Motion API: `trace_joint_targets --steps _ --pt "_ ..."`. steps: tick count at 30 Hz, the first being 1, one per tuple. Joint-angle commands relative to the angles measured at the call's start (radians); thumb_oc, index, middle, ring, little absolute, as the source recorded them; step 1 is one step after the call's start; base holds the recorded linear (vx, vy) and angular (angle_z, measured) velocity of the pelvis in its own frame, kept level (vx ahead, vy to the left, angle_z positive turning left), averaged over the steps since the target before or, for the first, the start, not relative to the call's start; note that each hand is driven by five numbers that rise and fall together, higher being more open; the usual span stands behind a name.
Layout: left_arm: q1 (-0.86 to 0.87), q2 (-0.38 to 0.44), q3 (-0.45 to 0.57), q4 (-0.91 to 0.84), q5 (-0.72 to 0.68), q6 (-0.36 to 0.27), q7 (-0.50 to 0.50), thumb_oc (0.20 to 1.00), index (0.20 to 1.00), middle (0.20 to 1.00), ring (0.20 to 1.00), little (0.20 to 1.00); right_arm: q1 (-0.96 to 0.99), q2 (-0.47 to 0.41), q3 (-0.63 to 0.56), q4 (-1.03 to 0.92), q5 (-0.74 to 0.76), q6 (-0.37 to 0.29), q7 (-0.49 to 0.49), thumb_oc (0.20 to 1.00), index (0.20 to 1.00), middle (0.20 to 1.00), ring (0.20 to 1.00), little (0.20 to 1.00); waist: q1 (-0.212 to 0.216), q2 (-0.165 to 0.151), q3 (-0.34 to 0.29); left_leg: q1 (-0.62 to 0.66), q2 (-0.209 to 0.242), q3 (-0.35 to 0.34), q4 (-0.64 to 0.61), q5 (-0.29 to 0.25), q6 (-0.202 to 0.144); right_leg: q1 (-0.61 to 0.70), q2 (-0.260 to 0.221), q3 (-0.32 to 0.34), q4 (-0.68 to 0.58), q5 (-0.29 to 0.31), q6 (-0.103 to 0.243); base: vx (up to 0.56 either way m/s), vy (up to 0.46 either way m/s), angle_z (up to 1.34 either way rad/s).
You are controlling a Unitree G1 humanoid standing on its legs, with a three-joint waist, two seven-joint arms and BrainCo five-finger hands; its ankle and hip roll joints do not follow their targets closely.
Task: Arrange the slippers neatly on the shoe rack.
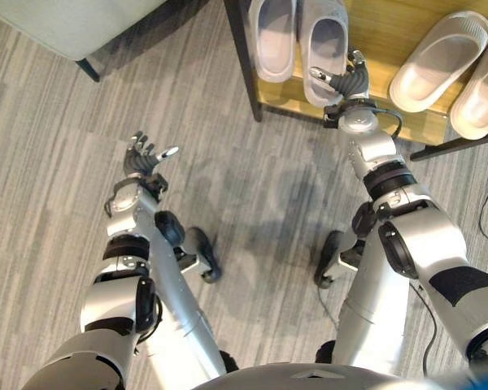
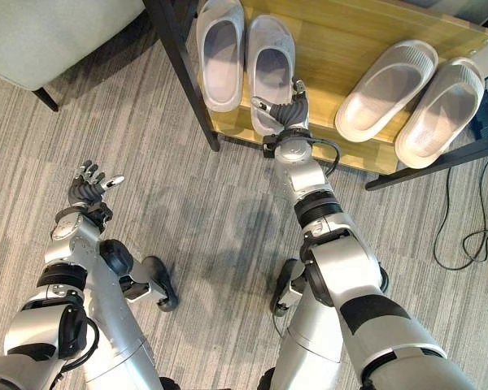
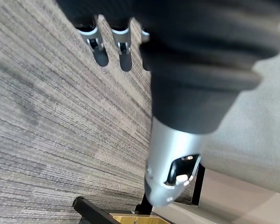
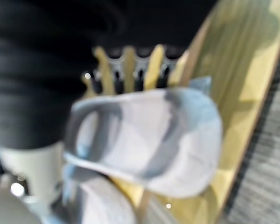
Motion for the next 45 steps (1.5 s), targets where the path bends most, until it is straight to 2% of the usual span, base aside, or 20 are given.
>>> trace_joint_targets --steps 1,8,22,27,33,34,35,37,38,45 --pt "-0.052 0.013 0.054 -0.016 0.017 -0.056 0.015 1.000 1.000 1.000 1.000 1.000 -0.120 0.046 -0.025 0.002 -0.012 -0.050 -0.004 1.000 1.000 1.000 1.000 1.000 0.011 -0.010 0.046 0.073 0.019 -0.143 0.080 -0.127 -0.077 0.087 -0.050 0.104 -0.029 0.034 0.158 0.00 0.000 0.00" --pt "-0.092 0.046 -0.011 -0.005 0.077 -0.070 0.028 1.000 1.000 1.000 1.000 1.000 -0.113 0.063 -0.039 0.032 -0.007 -0.068 -0.001 1.000 1.000 1.000 1.000 1.000 0.012 -0.011 0.041 0.073 0.016 -0.141 0.095 -0.135 -0.081 0.087 -0.052 0.114 -0.011 0.031 0.162 0.00 0.000 0.00" --pt "-0.070 0.029 0.014 0.016 0.059 -0.079 0.031 1.000 1.000 1.000 1.000 1.000 -0.108 0.051 -0.037 0.069 -0.013 -0.098 -0.007 1.000 1.000 1.000 1.000 1.000 0.013 -0.005 0.041 0.073 0.007 -0.166 0.132 -0.143 -0.082 0.087 -0.053 0.133 0.030 0.022 0.161 0.00 0.000 0.00" --pt "-0.048 0.008 0.036 -0.033 0.065 -0.083 0.059 1.000 1.000 1.000 1.000 1.000 -0.095 0.029 -0.021 -0.027 -0.100 -0.048 -0.084 1.000 1.000 1.000 1.000 1.000 0.004 -0.011 0.065 0.073 0.010 -0.185 0.160 -0.149 -0.080 0.087 -0.046 0.146 0.051 0.019 0.158 0.00 0.002 -0.01" --pt "-0.024 -0.013 0.061 -0.102 0.077 -0.080 0.072 1.000 1.000 1.000 1.000 1.000 -0.059 0.012 -0.008 -0.153 -0.211 0.003 -0.100 1.000 1.000 1.000 1.000 1.000 -0.003 -0.024 0.074 0.073 0.015 -0.195 0.183 -0.159 -0.078 0.087 -0.037 0.155 0.059 0.018 0.156 -0.02 0.018 -0.08" --pt "-0.024 -0.013 0.061 -0.102 0.077 -0.080 0.073 1.000 1.000 1.000 1.000 1.000 -0.059 0.012 -0.008 -0.154 -0.211 0.003 -0.100 1.000 1.000 1.000 1.000 1.000 -0.003 -0.024 0.074 0.073 0.015 -0.195 0.183 -0.159 -0.078 0.087 -0.037 0.155 0.059 0.018 0.156 -0.01 0.021 -0.10" --pt "-0.014 -0.024 0.052 -0.049 0.094 -0.113 0.059 1.000 1.000 1.000 1.000 1.000 -0.058 0.026 -0.006 -0.169 -0.234 0.003 -0.091 1.000 1.000 1.000 1.000 1.000 -0.010 -0.030 0.074 0.073 0.014 -0.200 0.196 -0.164 -0.078 0.087 -0.033 0.159 0.063 0.016 0.158 0.00 0.007 -0.05" --pt "-0.011 -0.010 0.060 -0.058 0.093 -0.101 0.060 1.000 1.000 1.000 1.000 1.000 -0.047 0.012 -0.011 -0.175 -0.255 0.011 -0.108 1.000 1.000 1.000 1.000 1.000 -0.009 -0.032 0.072 0.073 0.013 -0.203 0.199 -0.168 -0.077 0.087 -0.029 0.164 0.065 0.018 0.160 0.00 0.018 -0.10" --pt "0.032 -0.037 0.069 -0.100 0.101 -0.102 0.085 1.000 1.000 1.000 1.000 1.000 -0.001 0.019 -0.007 -0.268 -0.323 0.046 -0.091 1.000 1.000 1.000 1.000 1.000 -0.017 -0.042 0.071 0.073 0.013 -0.208 0.216 -0.177 -0.077 0.087 -0.020 0.174 0.076 0.017 0.162 0.02 0.038 -0.09" --pt "0.065 -0.073 0.090 -0.195 0.141 -0.055 0.117 1.000 1.000 1.000 1.000 1.000 0.134 0.028 -0.022 -0.467 -0.380 0.074 -0.004 1.000 1.000 1.000 1.000 1.000 -0.030 -0.045 0.082 0.073 0.011 -0.226 0.263 -0.194 -0.064 0.087 -0.003 0.206 0.103 0.022 0.170 0.00 0.041 -0.08"
